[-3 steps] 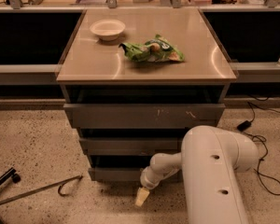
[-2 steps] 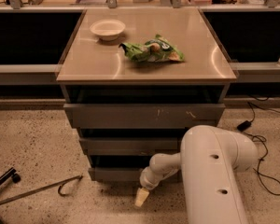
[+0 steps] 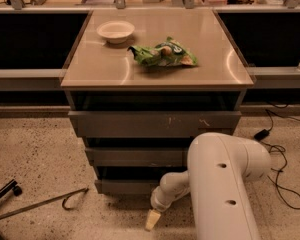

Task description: Close bottom drawer

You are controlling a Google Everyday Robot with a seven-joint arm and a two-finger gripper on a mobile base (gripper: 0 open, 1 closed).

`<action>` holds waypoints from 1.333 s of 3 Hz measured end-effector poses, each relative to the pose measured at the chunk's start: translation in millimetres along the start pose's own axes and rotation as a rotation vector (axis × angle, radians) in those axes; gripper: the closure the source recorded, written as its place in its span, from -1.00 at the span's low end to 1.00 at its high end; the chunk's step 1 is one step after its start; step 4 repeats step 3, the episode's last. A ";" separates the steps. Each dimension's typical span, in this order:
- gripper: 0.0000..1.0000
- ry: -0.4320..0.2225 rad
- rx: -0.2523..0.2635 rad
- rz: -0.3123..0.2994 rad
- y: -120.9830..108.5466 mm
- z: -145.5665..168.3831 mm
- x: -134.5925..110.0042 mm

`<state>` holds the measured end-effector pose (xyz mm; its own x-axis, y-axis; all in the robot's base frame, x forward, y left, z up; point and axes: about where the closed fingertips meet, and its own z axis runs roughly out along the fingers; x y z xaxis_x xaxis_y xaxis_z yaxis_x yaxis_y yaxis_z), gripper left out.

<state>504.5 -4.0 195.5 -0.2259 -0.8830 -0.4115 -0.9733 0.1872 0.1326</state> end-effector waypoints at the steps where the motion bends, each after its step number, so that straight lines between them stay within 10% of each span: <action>1: -1.00 0.020 -0.007 0.012 -4.6 21.7 15.7; 2: -1.00 0.028 0.037 0.051 -55.3 46.2 35.3; 4: -1.00 0.028 0.037 0.051 -55.3 46.2 35.3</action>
Offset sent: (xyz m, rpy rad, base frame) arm 0.0587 -0.0308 -0.0774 -0.0505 -0.0244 -0.0836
